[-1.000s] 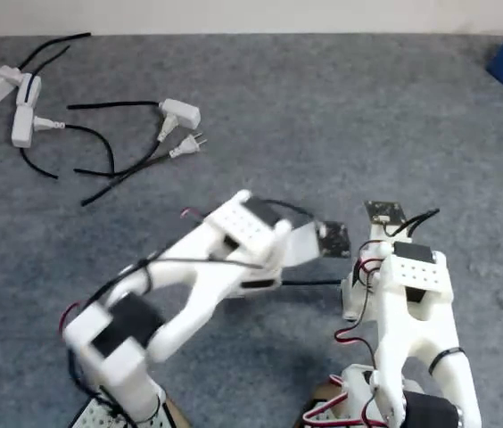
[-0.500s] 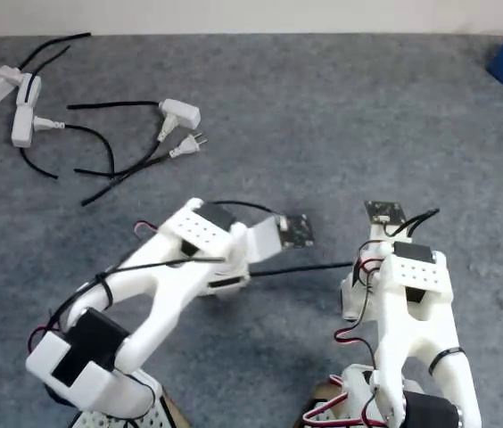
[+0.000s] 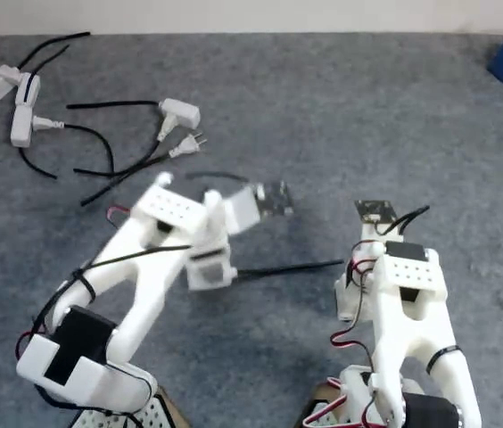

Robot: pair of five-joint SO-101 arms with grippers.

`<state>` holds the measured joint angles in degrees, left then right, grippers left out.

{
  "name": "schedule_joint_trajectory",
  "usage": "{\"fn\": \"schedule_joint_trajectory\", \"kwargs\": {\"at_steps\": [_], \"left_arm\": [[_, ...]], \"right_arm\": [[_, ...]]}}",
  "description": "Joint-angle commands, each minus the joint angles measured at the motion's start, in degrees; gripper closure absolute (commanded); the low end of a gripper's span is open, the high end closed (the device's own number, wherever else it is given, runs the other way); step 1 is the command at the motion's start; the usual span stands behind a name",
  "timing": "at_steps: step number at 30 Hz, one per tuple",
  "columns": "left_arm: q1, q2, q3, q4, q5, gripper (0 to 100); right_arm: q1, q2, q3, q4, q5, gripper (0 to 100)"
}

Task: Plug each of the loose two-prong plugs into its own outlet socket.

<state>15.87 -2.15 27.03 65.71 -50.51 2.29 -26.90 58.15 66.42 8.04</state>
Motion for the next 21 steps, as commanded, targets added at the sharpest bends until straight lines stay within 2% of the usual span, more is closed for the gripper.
{"fn": "schedule_joint_trajectory", "kwargs": {"at_steps": [1, 4, 9, 14, 21], "left_arm": [[-8.1, 0.6, -16.7, -0.9, -3.1, 67], [-11.2, 10.4, -30.7, -1.1, -3.3, 65], [-12.4, 28.4, -51.6, 9.1, -5.2, 65], [-15.0, 45.9, -70.8, 4.0, -8.0, 65], [-17.6, 70.0, -101.1, 5.5, -9.8, 65]], "right_arm": [[-0.6, -1.6, -1.9, -0.5, 0.3, 68.8], [-0.6, -1.6, -1.9, -0.5, 0.3, 68.8], [-0.6, -1.6, -1.9, -0.6, 0.4, 68.8], [-0.6, -1.6, -1.7, -1.0, 0.4, 68.8], [-0.7, -1.6, -1.0, -1.0, 0.4, 68.8]]}}
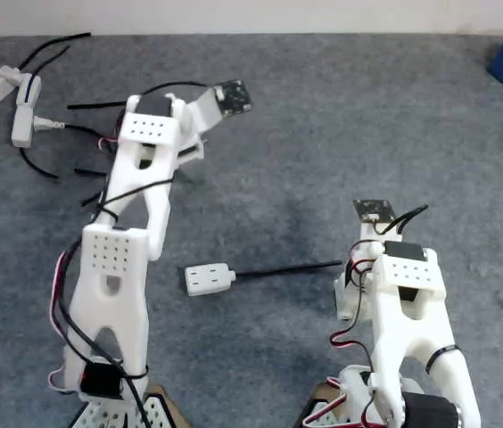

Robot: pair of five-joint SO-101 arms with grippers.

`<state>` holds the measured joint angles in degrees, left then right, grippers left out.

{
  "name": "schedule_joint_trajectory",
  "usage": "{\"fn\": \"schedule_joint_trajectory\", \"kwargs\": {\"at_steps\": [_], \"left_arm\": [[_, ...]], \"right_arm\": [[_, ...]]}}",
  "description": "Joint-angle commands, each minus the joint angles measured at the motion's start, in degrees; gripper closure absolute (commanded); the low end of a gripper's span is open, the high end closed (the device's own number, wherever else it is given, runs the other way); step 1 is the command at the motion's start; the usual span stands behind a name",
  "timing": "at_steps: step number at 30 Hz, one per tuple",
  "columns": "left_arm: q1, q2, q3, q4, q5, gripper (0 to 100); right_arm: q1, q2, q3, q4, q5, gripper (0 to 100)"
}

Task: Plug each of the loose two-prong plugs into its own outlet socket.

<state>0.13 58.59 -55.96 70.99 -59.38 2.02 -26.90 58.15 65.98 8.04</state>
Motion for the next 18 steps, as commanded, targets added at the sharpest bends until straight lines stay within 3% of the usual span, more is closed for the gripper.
{"fn": "schedule_joint_trajectory", "kwargs": {"at_steps": [1, 8, 15, 18], "left_arm": [[-2.1, 11.8, -21.2, 0.2, -1.1, 65], [-3.0, 20.4, -26.2, 0.1, -2.5, 66], [-2.3, 23.1, -26.3, 8.4, -3.8, 88], [-1.6, 23.5, -26.5, 12.6, -3.8, 92]], "right_arm": [[-0.4, -1.6, -1.0, -0.6, 0.4, 68.8], [-0.4, -1.6, -1.0, -0.6, 0.2, 68.8], [-0.4, -1.6, -1.0, -0.6, 0.3, 68.8], [-0.3, -1.6, -1.0, -0.6, 0.2, 68.8]]}}
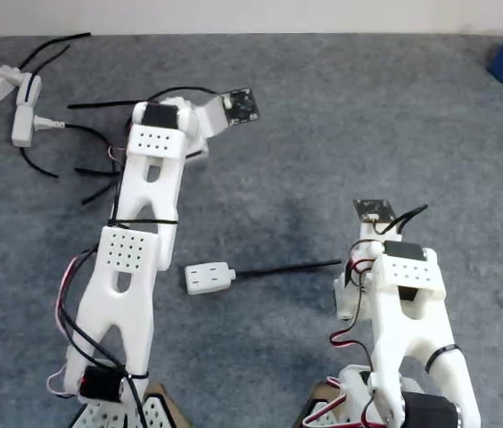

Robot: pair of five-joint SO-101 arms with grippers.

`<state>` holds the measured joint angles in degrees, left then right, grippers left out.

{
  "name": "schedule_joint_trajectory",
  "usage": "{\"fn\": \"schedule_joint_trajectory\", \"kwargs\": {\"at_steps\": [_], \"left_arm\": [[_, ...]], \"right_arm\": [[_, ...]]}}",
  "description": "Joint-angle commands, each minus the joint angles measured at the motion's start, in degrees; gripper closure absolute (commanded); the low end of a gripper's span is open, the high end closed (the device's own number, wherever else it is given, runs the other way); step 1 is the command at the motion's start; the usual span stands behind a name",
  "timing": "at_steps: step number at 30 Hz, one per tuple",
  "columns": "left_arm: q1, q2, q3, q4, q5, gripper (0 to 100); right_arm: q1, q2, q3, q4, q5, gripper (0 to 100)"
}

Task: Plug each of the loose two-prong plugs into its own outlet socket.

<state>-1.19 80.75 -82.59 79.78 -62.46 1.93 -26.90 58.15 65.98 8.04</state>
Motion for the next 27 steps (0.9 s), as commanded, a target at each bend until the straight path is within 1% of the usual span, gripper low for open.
{"fn": "schedule_joint_trajectory", "kwargs": {"at_steps": [1, 4, 8, 10, 12, 15, 17, 18, 20, 22, 25, 27], "left_arm": [[-0.1, 1.4, 0.1, 4.9, -0.6, 92], [0.0, 1.3, 0.0, 7.6, -0.6, 92], [0.0, 1.1, -0.4, 8.1, -0.2, 92], [0.1, 0.9, -3.5, 8.3, 3.4, 94], [1.7, 0.3, -7.2, 10.3, 5.5, 95], [6.0, -0.5, -11.8, 16.1, 5.6, 95], [7.6, -0.9, -12.9, 17.4, 7.4, 93], [7.3, -1.5, -12.7, 16.0, 9.7, 90], [4.7, -2.2, -12.5, 10.5, 14.2, 79], [2.1, -1.8, -12.5, 7.5, 15.7, 71], [-0.5, -1.3, -12.5, 6.3, 16.4, 73], [-1.6, -1.3, -12.3, 4.0, 21.4, 75]], "right_arm": [[-0.2, -1.6, -1.0, -0.6, 0.2, 68.8], [-0.2, -1.6, -0.9, -0.6, 0.3, 68.8], [-0.2, -1.6, -0.9, -0.6, 0.3, 68.8], [-0.2, -1.6, -0.9, -0.6, 0.4, 68.8], [-0.3, -1.6, -0.9, -0.6, 0.3, 68.8], [-0.3, -1.6, -0.9, -0.6, 0.1, 68.8], [-0.3, -1.6, -0.9, -0.6, 0.1, 68.8], [-0.2, -1.6, -0.8, -0.6, 0.1, 68.8], [0.0, -1.6, -0.3, -0.6, 0.2, 68.8], [-0.1, -1.6, 0.0, -0.6, 0.4, 68.8], [-0.2, -1.6, 0.0, -0.7, 0.4, 68.8], [-0.2, -1.6, 0.0, -0.7, 0.4, 68.8]]}}
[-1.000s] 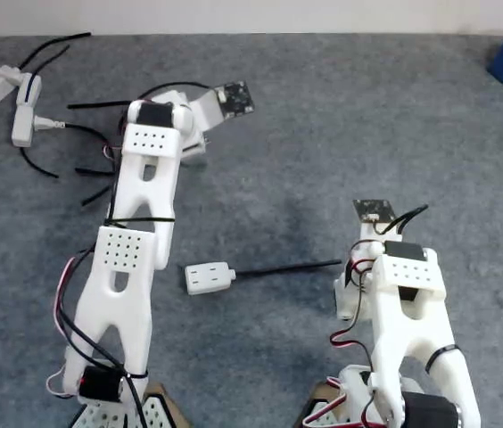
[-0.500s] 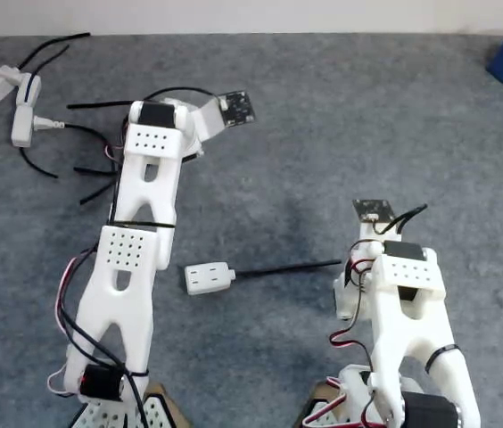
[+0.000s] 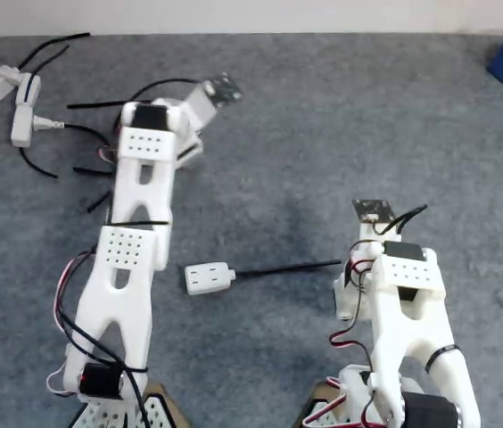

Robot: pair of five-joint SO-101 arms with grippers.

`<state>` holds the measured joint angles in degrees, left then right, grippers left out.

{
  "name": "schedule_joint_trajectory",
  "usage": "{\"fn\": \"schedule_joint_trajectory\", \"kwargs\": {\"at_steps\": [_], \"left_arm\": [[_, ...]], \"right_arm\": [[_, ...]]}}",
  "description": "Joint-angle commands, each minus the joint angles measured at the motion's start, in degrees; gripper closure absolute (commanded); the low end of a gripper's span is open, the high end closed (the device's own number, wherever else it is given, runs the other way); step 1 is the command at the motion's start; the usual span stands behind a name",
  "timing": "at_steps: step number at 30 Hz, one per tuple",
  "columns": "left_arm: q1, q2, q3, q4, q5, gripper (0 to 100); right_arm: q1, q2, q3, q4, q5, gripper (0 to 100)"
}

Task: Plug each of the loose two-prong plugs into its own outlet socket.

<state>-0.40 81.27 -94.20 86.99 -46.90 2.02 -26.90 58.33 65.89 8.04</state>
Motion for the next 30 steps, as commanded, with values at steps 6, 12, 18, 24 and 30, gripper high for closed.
{"fn": "schedule_joint_trajectory", "kwargs": {"at_steps": [6, 12, 18, 24, 30], "left_arm": [[-3.4, -2.2, 5.1, -6.3, 23.0, 76], [-2.0, -2.2, 4.9, 0.3, 26.0, 90], [0.2, -2.3, 4.7, 7.1, 25.9, 99], [5.1, -3.9, 5.1, 14.7, 25.2, 99], [10.4, -9.7, 6.2, 15.1, 21.4, 99]], "right_arm": [[-0.3, -1.6, -0.1, -0.6, 0.4, 68.8], [-0.3, -1.6, 0.0, -0.6, 0.4, 68.8], [-0.3, -1.5, 0.0, -0.6, 0.4, 68.8], [-0.3, -1.2, 0.0, -0.6, 0.4, 68.8], [-0.3, -1.2, -0.1, -1.3, 0.2, 68.8]]}}
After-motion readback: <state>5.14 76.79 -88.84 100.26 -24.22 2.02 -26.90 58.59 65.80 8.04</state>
